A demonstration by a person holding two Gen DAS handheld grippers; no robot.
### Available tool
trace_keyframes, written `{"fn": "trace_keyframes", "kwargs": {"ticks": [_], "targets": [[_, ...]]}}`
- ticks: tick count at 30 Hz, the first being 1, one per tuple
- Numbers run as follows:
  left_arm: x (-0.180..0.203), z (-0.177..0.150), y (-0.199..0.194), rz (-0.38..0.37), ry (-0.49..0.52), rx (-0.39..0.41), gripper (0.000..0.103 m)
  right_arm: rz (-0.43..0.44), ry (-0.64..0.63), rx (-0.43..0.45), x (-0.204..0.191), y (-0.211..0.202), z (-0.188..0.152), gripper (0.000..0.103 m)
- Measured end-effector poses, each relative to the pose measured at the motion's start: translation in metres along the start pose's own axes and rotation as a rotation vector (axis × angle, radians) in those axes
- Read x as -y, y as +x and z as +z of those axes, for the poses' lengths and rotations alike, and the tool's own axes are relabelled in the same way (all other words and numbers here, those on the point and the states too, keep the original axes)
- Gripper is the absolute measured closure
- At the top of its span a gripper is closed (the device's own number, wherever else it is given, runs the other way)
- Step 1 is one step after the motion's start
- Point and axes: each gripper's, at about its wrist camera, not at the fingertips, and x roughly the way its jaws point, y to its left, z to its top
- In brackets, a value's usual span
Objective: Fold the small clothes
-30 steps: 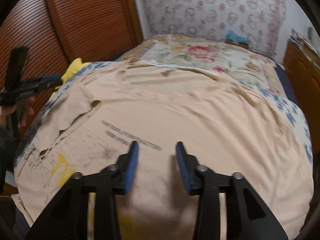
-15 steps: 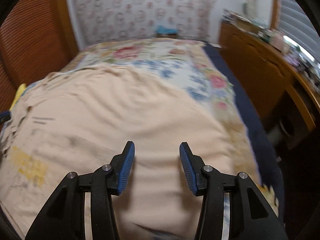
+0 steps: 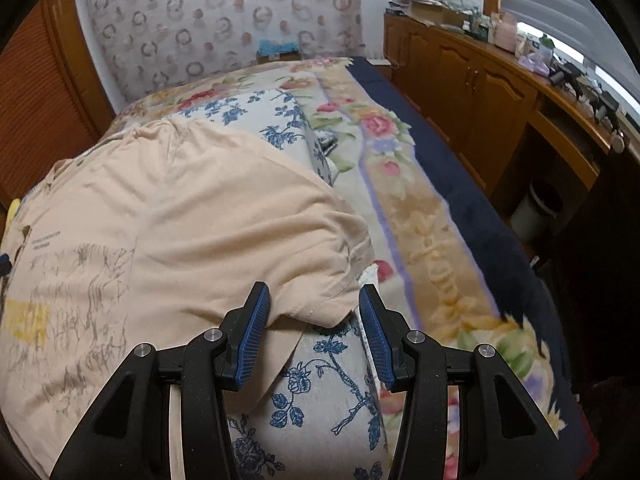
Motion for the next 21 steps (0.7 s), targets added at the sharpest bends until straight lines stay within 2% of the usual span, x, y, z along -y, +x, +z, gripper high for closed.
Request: {"fn": "trace_keyframes", "kwargs": {"ticks": [7, 11, 14, 18, 21], "targets": [[0.01, 0.001, 0.005, -0.002, 0.05, -0.006, 0.032, 0.035, 0.012, -0.012, 0.0, -0.001, -0.003, 0.056], [0.015, 0.002, 0.007, 0.006, 0.073, -0.014, 0.025, 0.005, -0.009, -0.001, -0.006, -0.004, -0.005, 0.06], [0.016, 0.003, 0.008, 0.007, 0.072, -0.015, 0.025, -0.022, -0.026, 0.011, -0.008, -0.004, -0.005, 0.07], [0.016, 0.003, 0.008, 0.007, 0.072, -0.015, 0.024, -0.028, -0.066, 0.017, -0.012, -0.004, -0.003, 0.091], [0.016, 0.003, 0.008, 0.007, 0.072, -0.015, 0.024, -0.028, -0.109, 0.022, -0.019, -0.004, -0.001, 0.099]]}}
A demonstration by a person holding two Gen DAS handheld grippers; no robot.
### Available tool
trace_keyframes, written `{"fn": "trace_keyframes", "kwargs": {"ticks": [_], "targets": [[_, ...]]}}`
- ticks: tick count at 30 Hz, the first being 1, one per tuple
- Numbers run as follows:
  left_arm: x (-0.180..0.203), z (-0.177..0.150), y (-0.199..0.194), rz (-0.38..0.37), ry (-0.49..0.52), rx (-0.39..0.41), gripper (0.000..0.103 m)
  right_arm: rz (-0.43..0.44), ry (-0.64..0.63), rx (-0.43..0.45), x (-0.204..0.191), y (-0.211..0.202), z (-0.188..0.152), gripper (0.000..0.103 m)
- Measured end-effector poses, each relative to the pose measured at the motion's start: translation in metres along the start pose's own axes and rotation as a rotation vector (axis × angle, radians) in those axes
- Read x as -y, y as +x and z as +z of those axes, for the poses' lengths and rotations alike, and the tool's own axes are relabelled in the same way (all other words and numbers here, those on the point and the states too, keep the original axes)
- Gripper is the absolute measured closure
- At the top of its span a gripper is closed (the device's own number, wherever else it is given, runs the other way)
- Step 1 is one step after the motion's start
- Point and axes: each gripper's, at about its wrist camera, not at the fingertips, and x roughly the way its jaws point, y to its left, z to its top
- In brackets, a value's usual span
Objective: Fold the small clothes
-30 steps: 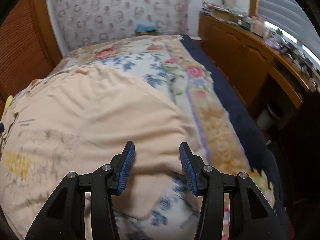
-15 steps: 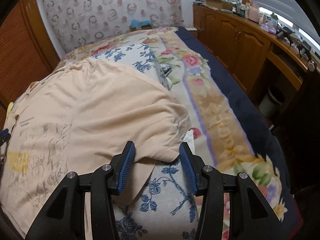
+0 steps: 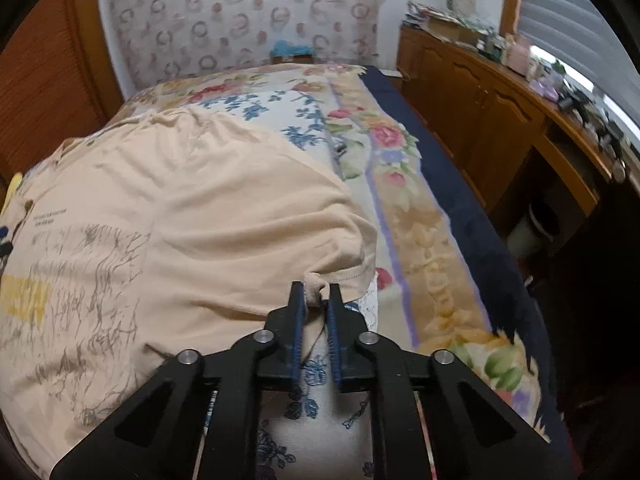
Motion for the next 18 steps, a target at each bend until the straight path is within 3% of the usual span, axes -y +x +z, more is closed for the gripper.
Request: {"fn": "trace_keyframes", "kwargs": {"ticks": [10, 18], "targets": [[0.0, 0.0, 0.0, 0.0, 0.0, 0.0, 0.024, 0.172, -0.042, 0.11, -0.041, -0.022, 0.032, 0.1], [0.0, 0.0, 0.0, 0.0, 0.0, 0.0, 0.023, 0.407, -0.12, 0.102, -0.127, -0.017, 0.044, 0.1]]}}
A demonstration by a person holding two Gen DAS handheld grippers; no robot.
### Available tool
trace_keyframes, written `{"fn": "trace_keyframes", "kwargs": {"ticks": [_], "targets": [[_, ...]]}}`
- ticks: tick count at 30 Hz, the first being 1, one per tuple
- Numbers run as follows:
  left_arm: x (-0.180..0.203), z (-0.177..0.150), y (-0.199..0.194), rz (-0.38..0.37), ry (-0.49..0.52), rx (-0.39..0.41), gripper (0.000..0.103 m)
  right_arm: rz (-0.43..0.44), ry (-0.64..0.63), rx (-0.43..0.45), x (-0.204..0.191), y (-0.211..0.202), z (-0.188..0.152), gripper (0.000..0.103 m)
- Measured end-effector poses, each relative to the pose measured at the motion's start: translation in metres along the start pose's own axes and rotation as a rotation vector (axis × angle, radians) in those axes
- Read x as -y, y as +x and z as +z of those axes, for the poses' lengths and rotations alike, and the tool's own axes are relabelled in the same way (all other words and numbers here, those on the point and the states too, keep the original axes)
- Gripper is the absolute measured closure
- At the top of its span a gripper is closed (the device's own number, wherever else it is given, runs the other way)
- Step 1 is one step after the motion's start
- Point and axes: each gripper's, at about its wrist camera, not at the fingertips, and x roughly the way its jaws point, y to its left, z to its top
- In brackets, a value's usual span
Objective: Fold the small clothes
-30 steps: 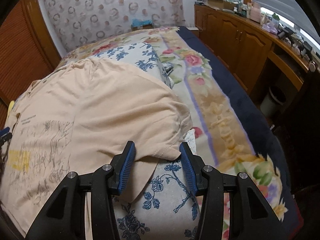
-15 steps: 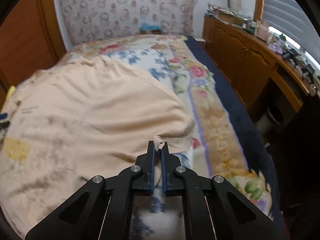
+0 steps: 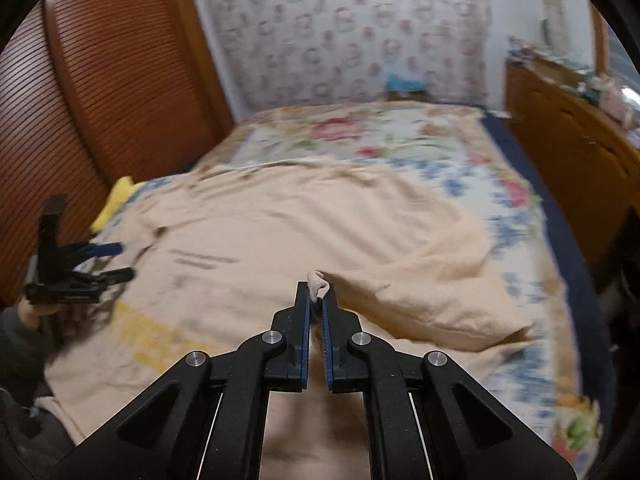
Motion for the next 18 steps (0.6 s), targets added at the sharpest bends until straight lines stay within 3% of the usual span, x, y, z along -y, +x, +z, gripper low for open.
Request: {"fn": "trace_keyframes", "kwargs": {"ticks": [5, 8, 11, 14, 18], "targets": [[0.0, 0.0, 0.0, 0.0, 0.0, 0.0, 0.023, 0.031, -0.035, -0.065, -0.026, 0.029, -0.008, 0.1], [0.0, 0.0, 0.0, 0.0, 0.0, 0.0, 0.023, 0.022, -0.042, -0.079, -0.032, 0.033, -0.009, 0.081], [0.0, 0.0, 0.0, 0.0, 0.0, 0.0, 0.023, 0.032, -0.044, -0.067, -0.031, 0.024, -0.005, 0.076], [0.0, 0.0, 0.0, 0.0, 0.0, 0.0, 0.023, 0.006, -0.049, -0.035, -0.021, 0.005, 0.0, 0.075], [0.0, 0.0, 0.0, 0.0, 0.0, 0.0, 0.023, -0.094, -0.029, -0.017, 0.011, -0.018, 0.001, 0.075]]}}
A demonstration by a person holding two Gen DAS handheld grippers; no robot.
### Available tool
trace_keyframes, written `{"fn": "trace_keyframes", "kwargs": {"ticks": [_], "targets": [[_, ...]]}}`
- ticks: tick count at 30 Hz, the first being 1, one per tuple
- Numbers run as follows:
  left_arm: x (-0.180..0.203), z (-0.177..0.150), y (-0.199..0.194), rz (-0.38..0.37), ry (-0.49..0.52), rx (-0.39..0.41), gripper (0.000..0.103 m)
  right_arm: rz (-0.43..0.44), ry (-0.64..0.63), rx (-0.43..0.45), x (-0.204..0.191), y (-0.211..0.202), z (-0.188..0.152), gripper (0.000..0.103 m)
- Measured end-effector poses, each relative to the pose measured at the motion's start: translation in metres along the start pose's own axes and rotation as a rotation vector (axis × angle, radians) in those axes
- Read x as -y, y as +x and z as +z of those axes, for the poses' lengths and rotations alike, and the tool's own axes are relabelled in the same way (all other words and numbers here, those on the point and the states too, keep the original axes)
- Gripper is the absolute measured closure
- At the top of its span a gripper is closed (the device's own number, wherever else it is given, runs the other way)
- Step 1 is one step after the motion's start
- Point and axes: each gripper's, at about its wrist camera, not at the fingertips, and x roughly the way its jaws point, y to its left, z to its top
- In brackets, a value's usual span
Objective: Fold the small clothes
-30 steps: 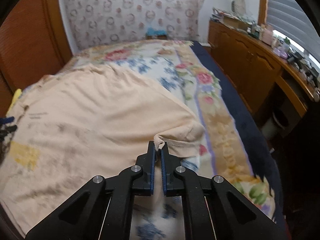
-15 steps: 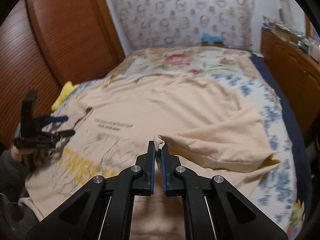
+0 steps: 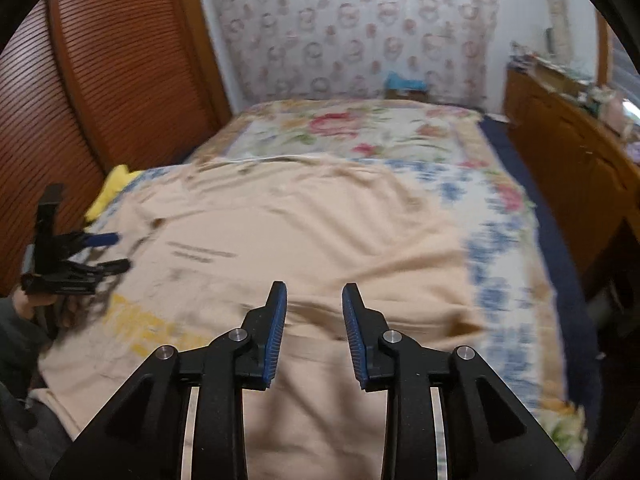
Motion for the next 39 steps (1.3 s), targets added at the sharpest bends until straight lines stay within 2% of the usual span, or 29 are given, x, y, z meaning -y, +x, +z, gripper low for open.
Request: {"fn": "trace_keyframes", "kwargs": {"ticks": [2, 4, 7, 10, 17, 18, 21, 24, 30, 33, 39], "targets": [[0.0, 0.0, 0.0, 0.0, 0.0, 0.0, 0.023, -0.055, 0.002, -0.017, 0.016, -0.002, -0.003, 0.075], [0.0, 0.0, 0.0, 0.0, 0.0, 0.0, 0.023, -0.073, -0.001, -0.039, 0.023, 0.0, -0.007, 0.075], [0.0, 0.0, 0.0, 0.0, 0.0, 0.0, 0.023, -0.071, -0.015, -0.067, 0.021, 0.01, -0.01, 0.075], [0.0, 0.0, 0.0, -0.002, -0.002, 0.001, 0.023, -0.034, -0.026, -0.083, 0.014, 0.024, -0.01, 0.075], [-0.002, -0.002, -0.006, -0.025, -0.033, 0.007, 0.023, -0.065, -0.088, -0.156, 0.014, 0.057, -0.013, 0.075], [-0.004, -0.003, -0.008, -0.028, -0.043, 0.014, 0.023, -0.064, -0.093, -0.161, 0.014, 0.058, -0.013, 0.079], [-0.007, -0.005, -0.014, -0.029, -0.062, 0.03, 0.023, -0.07, -0.113, -0.152, 0.013, 0.059, -0.014, 0.094], [-0.01, -0.005, -0.02, -0.031, -0.072, 0.045, 0.023, -0.054, -0.118, -0.149, 0.015, 0.059, -0.014, 0.101], [-0.011, -0.005, -0.033, -0.028, -0.076, 0.073, 0.023, -0.022, -0.099, -0.089, 0.012, 0.041, -0.003, 0.102], [-0.01, -0.004, -0.038, -0.027, -0.07, 0.081, 0.023, -0.001, -0.131, -0.053, -0.001, 0.029, 0.012, 0.102], [-0.013, -0.005, -0.043, -0.023, -0.08, 0.088, 0.023, 0.023, -0.164, -0.028, -0.027, 0.036, 0.039, 0.102]]}}
